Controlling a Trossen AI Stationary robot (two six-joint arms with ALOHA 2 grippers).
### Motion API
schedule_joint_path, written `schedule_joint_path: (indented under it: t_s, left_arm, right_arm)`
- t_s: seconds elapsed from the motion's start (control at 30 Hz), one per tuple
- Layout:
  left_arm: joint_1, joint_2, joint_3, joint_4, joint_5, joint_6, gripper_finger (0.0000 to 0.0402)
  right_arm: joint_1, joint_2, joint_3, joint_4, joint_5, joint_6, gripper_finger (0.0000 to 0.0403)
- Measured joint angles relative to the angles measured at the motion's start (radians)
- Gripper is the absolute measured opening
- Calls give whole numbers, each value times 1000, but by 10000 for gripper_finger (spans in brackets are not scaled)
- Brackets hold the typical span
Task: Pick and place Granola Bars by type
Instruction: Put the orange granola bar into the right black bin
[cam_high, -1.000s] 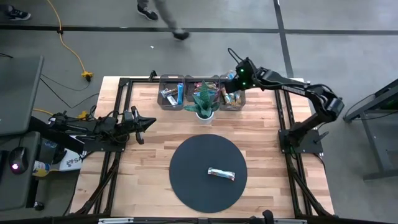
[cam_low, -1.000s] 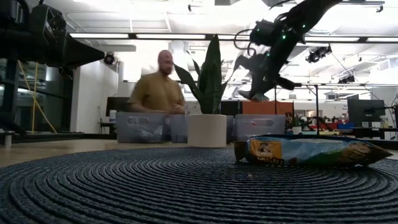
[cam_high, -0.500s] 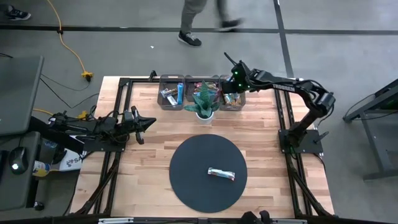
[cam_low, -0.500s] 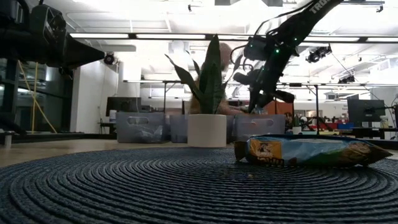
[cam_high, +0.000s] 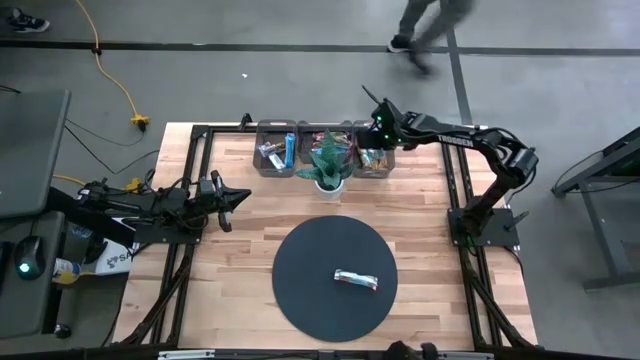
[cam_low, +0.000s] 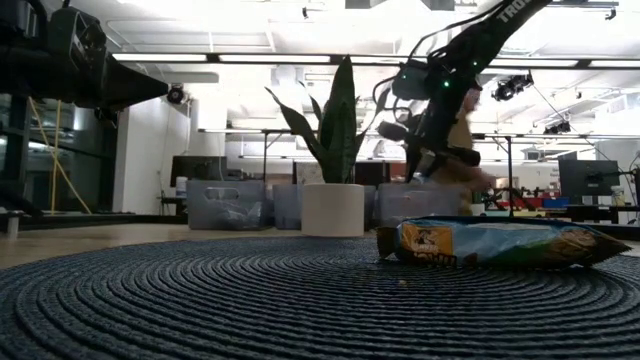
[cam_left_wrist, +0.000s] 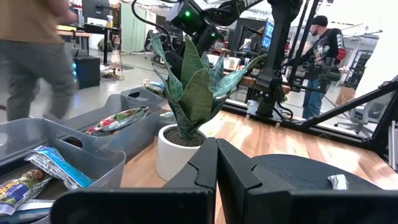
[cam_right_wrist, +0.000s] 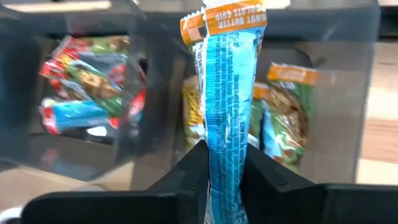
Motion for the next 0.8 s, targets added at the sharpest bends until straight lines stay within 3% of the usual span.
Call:
schedule_joint_path:
  t_s: [0.4,0.8]
  left_arm:
    - [0,0,0,0,0,0,1]
    - [0,0,0,0,0,0,1]
  right_arm:
    - [2,0,0,-35,-2,-38,95]
    - [-28,-61,-1,-6,-65,-207,156]
